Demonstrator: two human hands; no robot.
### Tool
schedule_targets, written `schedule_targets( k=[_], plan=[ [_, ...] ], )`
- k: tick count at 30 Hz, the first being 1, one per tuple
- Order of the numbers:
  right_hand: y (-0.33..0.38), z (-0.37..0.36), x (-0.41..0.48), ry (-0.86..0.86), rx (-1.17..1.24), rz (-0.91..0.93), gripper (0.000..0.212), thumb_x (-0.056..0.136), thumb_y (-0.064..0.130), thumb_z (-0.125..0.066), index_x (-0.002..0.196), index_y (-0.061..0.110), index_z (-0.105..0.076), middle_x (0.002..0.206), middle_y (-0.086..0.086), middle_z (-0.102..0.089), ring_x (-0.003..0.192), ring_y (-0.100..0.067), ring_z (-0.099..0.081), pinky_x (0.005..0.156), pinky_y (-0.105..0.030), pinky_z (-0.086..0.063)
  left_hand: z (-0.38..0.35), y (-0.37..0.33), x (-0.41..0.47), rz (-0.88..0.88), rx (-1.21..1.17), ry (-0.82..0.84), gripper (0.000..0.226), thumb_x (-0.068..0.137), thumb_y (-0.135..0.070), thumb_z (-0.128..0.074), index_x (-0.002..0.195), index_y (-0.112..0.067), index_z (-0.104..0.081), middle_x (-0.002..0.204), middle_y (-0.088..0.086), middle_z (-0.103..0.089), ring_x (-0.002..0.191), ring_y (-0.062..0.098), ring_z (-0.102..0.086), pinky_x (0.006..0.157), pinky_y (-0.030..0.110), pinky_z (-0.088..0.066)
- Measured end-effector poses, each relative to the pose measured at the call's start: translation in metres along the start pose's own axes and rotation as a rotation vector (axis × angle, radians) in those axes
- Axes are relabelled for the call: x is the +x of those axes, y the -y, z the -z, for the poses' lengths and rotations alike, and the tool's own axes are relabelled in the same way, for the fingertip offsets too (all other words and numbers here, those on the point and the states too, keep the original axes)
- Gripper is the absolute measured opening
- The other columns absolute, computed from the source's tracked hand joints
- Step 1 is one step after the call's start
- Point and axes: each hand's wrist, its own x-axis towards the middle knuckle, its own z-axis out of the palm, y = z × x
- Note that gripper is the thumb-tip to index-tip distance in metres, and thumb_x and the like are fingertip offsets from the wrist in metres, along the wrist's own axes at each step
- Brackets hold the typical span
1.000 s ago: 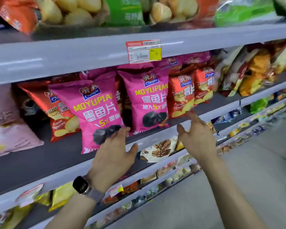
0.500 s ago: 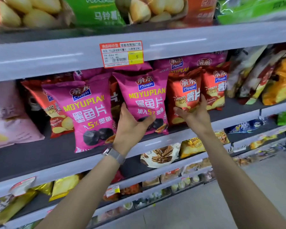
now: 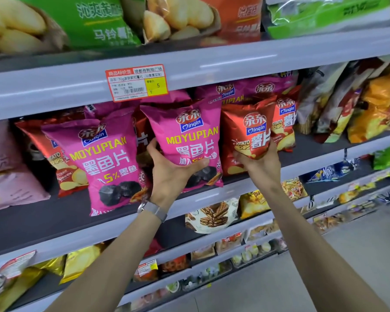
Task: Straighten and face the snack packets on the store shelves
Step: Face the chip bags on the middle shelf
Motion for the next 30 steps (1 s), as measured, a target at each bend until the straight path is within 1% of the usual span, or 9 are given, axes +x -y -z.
schedule_targets(
  k=[5,7,10,13,17,21,25,28,30],
  plan=[
    [0.003,0.005,-0.002,-0.026,0.052,0.023,0.092,0.068,0.046,-0.094,0.143,0.030,-0.044,0.126,0.013,-0.067,0.112,-0.006,-0.067,0.103,-0.040,-0.056,0.007,-0.020,-0.021,-0.077,-0.015,-0.037,0.113,0.058,-0.020,-0.104,0.146,-0.021,-0.032,0.124,-0.012,-0.064,0.105,-0.007,-0.068,0.087,0.015,-0.058],
    [0.006,0.004,-0.005,-0.031,0.059,0.036,0.093,0.068,0.046,-0.093,0.144,0.030,-0.043,0.126,0.013,-0.067,0.112,-0.005,-0.067,0.101,-0.037,-0.056,0.015,-0.025,-0.034,-0.091,-0.032,-0.038,0.109,0.058,-0.017,-0.104,0.144,-0.021,-0.036,0.126,-0.005,-0.067,0.110,0.002,-0.070,0.091,0.021,-0.060],
    [0.010,-0.005,-0.015,-0.010,0.076,0.050,0.093,0.066,0.044,-0.093,0.144,0.032,-0.043,0.126,0.012,-0.066,0.111,-0.004,-0.066,0.098,-0.033,-0.057,0.037,-0.026,-0.054,-0.066,-0.064,-0.006,0.106,0.055,-0.017,-0.104,0.141,-0.022,-0.042,0.123,-0.001,-0.072,0.111,0.015,-0.074,0.090,0.030,-0.062],
    [0.011,-0.023,-0.030,0.021,0.115,0.060,0.089,0.067,0.034,-0.095,0.140,0.035,-0.044,0.126,0.012,-0.065,0.108,-0.001,-0.067,0.096,-0.031,-0.058,0.062,-0.021,-0.076,-0.014,-0.079,0.013,0.109,0.045,-0.027,-0.105,0.137,-0.017,-0.047,0.118,0.002,-0.076,0.108,0.021,-0.076,0.087,0.031,-0.063],
    [0.009,-0.056,-0.048,0.029,0.107,0.092,0.094,0.060,0.045,-0.097,0.136,0.046,-0.042,0.131,0.010,-0.061,0.119,-0.012,-0.063,0.099,-0.041,-0.056,0.095,-0.012,-0.099,0.038,-0.047,-0.019,0.109,0.036,-0.033,-0.100,0.132,-0.015,-0.053,0.112,0.004,-0.078,0.101,0.022,-0.078,0.079,0.033,-0.065],
    [0.009,-0.091,-0.061,0.023,0.105,0.106,0.097,0.059,0.052,-0.096,0.139,0.041,-0.043,0.133,0.006,-0.057,0.125,-0.020,-0.059,0.102,-0.047,-0.054,0.126,-0.010,-0.110,0.066,0.007,-0.059,0.110,0.038,-0.030,-0.101,0.135,-0.015,-0.050,0.115,0.004,-0.077,0.102,0.022,-0.077,0.076,0.030,-0.064],
    [0.016,-0.118,-0.074,-0.028,0.072,0.134,0.100,0.059,0.051,-0.094,0.142,0.029,-0.043,0.131,0.002,-0.053,0.126,-0.023,-0.056,0.104,-0.051,-0.051,0.146,-0.009,-0.115,0.088,0.026,-0.097,0.108,0.041,-0.029,-0.102,0.135,-0.018,-0.050,0.115,0.004,-0.077,0.104,0.026,-0.077,0.079,0.041,-0.066],
    [0.020,-0.130,-0.075,-0.055,-0.032,0.138,0.108,0.064,0.049,-0.093,0.150,0.016,-0.037,0.137,-0.005,-0.047,0.133,-0.027,-0.044,0.112,-0.054,-0.039,0.149,-0.010,-0.116,0.086,0.024,-0.121,0.104,0.044,-0.025,-0.102,0.134,-0.020,-0.050,0.116,0.003,-0.076,0.104,0.023,-0.077,0.078,0.035,-0.066],
    [0.024,-0.134,-0.073,-0.073,-0.096,0.129,0.110,0.063,0.051,-0.092,0.150,0.013,-0.036,0.138,-0.009,-0.046,0.133,-0.030,-0.041,0.112,-0.055,-0.037,0.145,-0.012,-0.115,0.077,0.019,-0.115,0.105,0.045,-0.028,-0.102,0.135,-0.021,-0.049,0.117,0.002,-0.076,0.105,0.021,-0.077,0.080,0.033,-0.065]
  ],
)
